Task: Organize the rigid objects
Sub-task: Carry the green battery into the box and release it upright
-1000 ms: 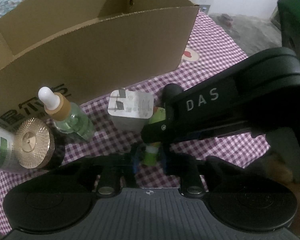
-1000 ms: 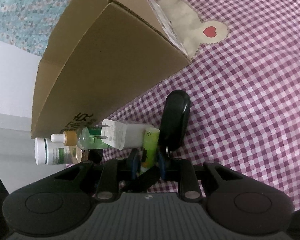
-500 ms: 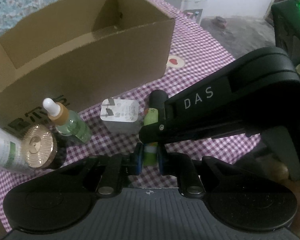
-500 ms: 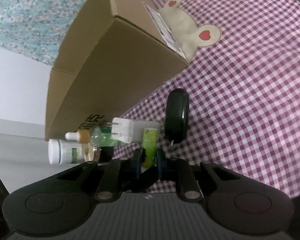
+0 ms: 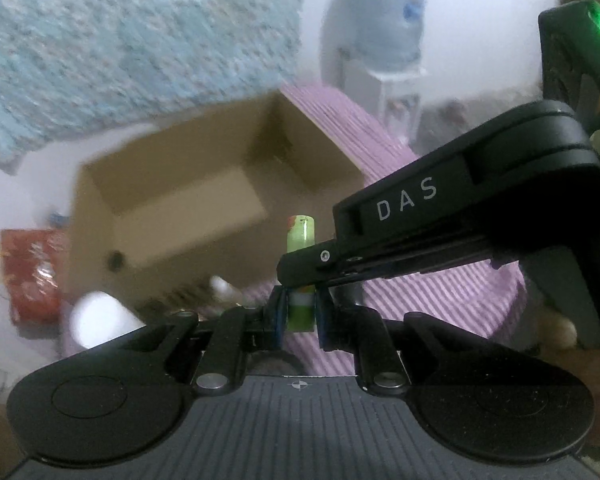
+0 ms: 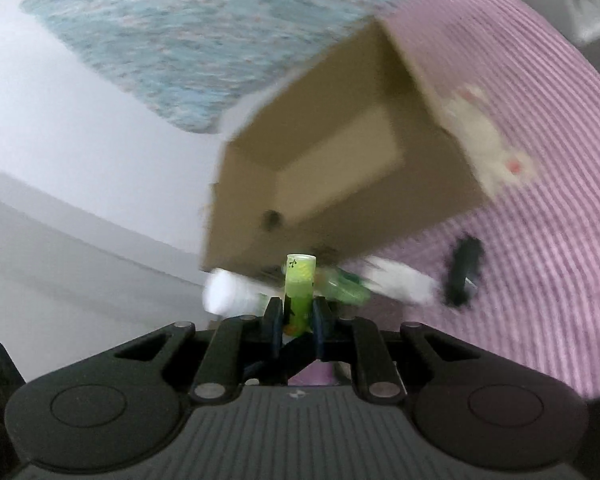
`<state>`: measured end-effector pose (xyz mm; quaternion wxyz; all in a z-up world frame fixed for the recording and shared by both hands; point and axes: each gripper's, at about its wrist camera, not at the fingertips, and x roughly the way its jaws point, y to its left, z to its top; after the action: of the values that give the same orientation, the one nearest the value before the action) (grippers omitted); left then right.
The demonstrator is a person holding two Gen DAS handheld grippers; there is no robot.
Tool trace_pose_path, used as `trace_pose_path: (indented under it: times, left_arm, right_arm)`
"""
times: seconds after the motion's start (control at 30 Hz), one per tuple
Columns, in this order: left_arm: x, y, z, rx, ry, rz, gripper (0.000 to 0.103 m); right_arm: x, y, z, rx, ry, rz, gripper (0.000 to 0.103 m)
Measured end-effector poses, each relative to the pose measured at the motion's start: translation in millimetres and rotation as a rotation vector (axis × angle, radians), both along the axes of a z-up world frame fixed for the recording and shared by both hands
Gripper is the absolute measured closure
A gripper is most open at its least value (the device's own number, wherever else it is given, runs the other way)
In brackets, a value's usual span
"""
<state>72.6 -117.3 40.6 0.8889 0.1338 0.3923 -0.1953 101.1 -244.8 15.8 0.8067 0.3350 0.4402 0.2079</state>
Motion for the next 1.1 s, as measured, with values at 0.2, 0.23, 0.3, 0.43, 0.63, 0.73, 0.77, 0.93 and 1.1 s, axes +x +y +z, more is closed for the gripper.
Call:
trace_pose_path:
  times: [0.2,0.23,0.3,0.43,0.63,0.73,0.77,0.93,1.1]
  left_arm:
    - [43,37,29,-0.013,-0.031,0.109,0.089]
    - [54,43,30,-0.02,-0.022,0.125,0.089]
    - [81,59,28,-0.044,0.02,0.162,0.089]
    - [128,83,18,-0.049,0.098,0.226,0.089]
    - [178,101,-4,-0.018,0.208,0.289,0.089]
    - [199,106,-15,0.001,0.246,0.314,0.089]
    - [205,107,-18,0.013,0.253,0.323,0.088]
    - [221,109,-29,0.058,0.264,0.347,0.087]
    - [227,113,-32,0.068,0.268,0.363,0.086]
  right_arm:
    - [65,38,32,0.026,-0.032,0.113,0.086]
    - [75,42,32,0.027,-0.027,0.125,0.086]
    - [103,54,31,0.023,0.001,0.152,0.086]
    - [151,70,19,0.022,0.085,0.184,0.086]
    - [211,87,-8,-0.009,0.186,0.213,0.086]
    - [234,93,-26,-0.005,0.227,0.221,0.086]
    - [241,95,-31,-0.003,0.237,0.223,0.086]
    - [263,107,-60,-0.021,0.275,0.224,0.086]
    - [278,120,-79,-0.034,0.281,0.23,0.087]
